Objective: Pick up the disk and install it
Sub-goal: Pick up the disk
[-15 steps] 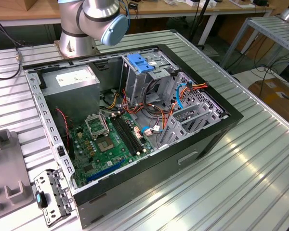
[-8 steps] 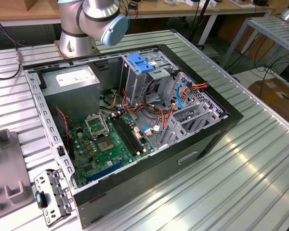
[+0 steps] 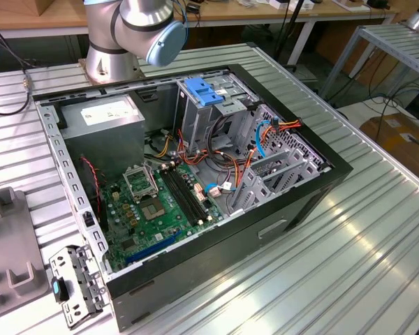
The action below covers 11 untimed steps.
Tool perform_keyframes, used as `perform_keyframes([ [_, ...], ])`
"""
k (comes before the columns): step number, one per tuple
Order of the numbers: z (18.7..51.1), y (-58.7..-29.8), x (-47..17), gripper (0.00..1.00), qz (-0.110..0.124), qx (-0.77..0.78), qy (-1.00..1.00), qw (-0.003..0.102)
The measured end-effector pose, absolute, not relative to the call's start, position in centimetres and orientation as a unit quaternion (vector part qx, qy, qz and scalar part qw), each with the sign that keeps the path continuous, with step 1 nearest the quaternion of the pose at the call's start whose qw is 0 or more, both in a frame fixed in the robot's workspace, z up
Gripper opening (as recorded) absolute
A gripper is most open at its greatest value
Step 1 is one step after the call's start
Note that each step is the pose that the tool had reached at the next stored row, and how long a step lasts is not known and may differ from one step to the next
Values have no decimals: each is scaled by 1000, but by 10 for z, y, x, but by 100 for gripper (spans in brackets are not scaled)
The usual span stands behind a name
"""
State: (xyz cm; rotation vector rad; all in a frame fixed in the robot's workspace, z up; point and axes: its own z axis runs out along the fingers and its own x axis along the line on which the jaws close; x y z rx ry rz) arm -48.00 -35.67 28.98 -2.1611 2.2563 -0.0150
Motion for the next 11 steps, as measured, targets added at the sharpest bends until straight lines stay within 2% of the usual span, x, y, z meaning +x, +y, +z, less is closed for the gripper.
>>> perform_keyframes([
  [11,290,-357,-480,37,-5,-696,718,9],
])
